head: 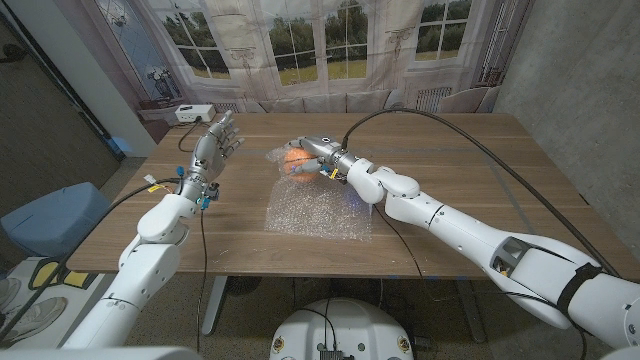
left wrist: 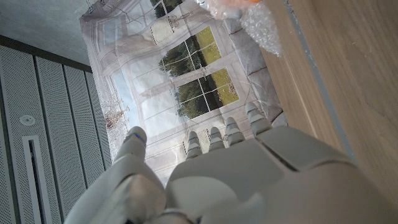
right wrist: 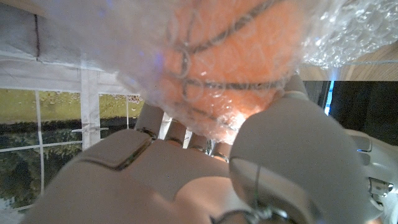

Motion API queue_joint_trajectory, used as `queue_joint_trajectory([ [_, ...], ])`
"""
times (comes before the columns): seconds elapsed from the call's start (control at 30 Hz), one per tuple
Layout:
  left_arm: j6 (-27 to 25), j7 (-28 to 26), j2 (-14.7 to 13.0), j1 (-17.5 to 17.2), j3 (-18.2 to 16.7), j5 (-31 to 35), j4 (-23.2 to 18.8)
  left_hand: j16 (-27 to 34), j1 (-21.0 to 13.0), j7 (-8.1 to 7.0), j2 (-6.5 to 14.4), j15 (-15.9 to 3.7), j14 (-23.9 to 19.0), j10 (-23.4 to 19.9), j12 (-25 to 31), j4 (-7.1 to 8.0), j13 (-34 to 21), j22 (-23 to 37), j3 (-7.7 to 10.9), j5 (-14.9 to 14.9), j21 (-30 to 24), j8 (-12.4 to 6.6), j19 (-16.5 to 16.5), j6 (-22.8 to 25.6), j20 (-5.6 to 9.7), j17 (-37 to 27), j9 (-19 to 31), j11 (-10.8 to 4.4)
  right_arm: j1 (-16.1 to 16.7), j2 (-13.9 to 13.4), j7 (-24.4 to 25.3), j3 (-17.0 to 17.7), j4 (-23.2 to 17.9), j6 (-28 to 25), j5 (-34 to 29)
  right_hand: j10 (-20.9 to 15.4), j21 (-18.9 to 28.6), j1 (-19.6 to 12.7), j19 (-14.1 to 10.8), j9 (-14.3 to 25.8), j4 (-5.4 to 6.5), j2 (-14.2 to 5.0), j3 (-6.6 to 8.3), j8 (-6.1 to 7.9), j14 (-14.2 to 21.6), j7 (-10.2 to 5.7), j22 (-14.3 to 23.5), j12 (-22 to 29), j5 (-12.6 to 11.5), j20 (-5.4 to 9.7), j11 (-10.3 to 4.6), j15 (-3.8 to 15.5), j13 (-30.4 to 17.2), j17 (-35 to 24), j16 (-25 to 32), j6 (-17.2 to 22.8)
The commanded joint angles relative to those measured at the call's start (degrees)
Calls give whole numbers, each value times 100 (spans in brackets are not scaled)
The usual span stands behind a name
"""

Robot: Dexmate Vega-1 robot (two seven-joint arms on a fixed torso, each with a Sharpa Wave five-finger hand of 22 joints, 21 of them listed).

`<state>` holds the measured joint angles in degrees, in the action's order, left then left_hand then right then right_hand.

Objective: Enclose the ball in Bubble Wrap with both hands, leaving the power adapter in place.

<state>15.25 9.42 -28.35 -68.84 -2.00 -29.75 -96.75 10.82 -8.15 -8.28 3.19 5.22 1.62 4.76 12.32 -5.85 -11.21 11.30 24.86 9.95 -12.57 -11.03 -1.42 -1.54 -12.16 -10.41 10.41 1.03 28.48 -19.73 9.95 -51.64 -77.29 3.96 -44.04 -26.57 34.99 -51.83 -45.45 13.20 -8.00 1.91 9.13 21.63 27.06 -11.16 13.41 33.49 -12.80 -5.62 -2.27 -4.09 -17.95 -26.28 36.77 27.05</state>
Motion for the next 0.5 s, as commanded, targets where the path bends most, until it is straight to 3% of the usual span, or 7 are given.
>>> queue_joint_trajectory([
  [0.03,14,329,-59,164,177,-113,162,88,24,-32,13,-21,-224,-34,32,-16,-6,27,13,-2,-58,-12,-114,30,-8,-14,15,11,28,99,1102,118,99,-110,-171,-265,43,-1213,-927,14,-27,-1108,62,30,1713,-8,23,44,16,1032,-214,1476,-47,-360,11,54],
  [0.13,-192,972,-228,319,198,-532,296,208,-31,-120,12,-157,-809,-376,140,-97,-15,48,63,12,-259,-50,-632,173,20,-21,19,26,-6,140,1296,145,137,-156,-188,-258,54,-1220,-859,16,-21,-1106,71,24,1659,-24,29,59,23,1028,-223,1484,-67,-368,-43,37],
  [0.2,32,1101,-121,408,218,-545,461,259,-70,-122,5,-256,-1154,-802,272,-147,-29,53,100,17,-380,-149,-975,543,14,-29,25,-35,-29,206,1564,149,228,-180,-236,-230,61,-1212,-816,17,-10,-1098,70,16,1621,-33,32,60,29,1027,-216,1477,-79,-371,-82,20],
  [0.23,-74,1163,-200,416,219,-563,423,295,-96,-159,11,-316,-1381,-1114,366,-172,-38,52,131,23,-454,-194,-1190,774,11,-34,26,-117,-35,217,1546,148,199,-258,-256,-215,73,-1206,-805,18,0,-1103,74,13,1609,-38,34,61,31,1025,-220,1482,-86,-373,-104,13],
  [0.3,110,1348,-102,497,231,-653,585,379,-165,30,0,-416,-1987,-1868,558,-228,-52,38,209,30,-597,-344,-1653,1558,38,-32,30,-160,-71,252,1600,138,231,-295,-264,-210,84,-1202,-804,18,8,-1110,77,14,1607,-39,35,64,32,1024,-230,1486,-92,-377,-114,16],
  [0.4,214,1813,-50,642,252,-891,829,422,-236,191,19,-548,-2409,-2323,643,-254,-49,22,292,37,-652,-410,-1874,2073,226,-24,26,-156,-93,322,1734,95,282,-476,-370,-206,101,-1197,-784,18,16,-1109,79,12,1598,-41,37,73,37,1025,-230,1496,-103,-388,-136,15],
  [0.5,306,2157,-59,737,280,-966,966,429,-298,228,58,-560,-2587,-2505,664,-270,-45,12,356,48,-645,-434,-1901,2312,428,-16,24,-140,-161,402,1758,69,441,-512,-314,-201,120,-1195,-775,18,22,-1107,81,10,1597,-46,39,80,42,1032,-254,1499,-113,-404,-147,12],
])
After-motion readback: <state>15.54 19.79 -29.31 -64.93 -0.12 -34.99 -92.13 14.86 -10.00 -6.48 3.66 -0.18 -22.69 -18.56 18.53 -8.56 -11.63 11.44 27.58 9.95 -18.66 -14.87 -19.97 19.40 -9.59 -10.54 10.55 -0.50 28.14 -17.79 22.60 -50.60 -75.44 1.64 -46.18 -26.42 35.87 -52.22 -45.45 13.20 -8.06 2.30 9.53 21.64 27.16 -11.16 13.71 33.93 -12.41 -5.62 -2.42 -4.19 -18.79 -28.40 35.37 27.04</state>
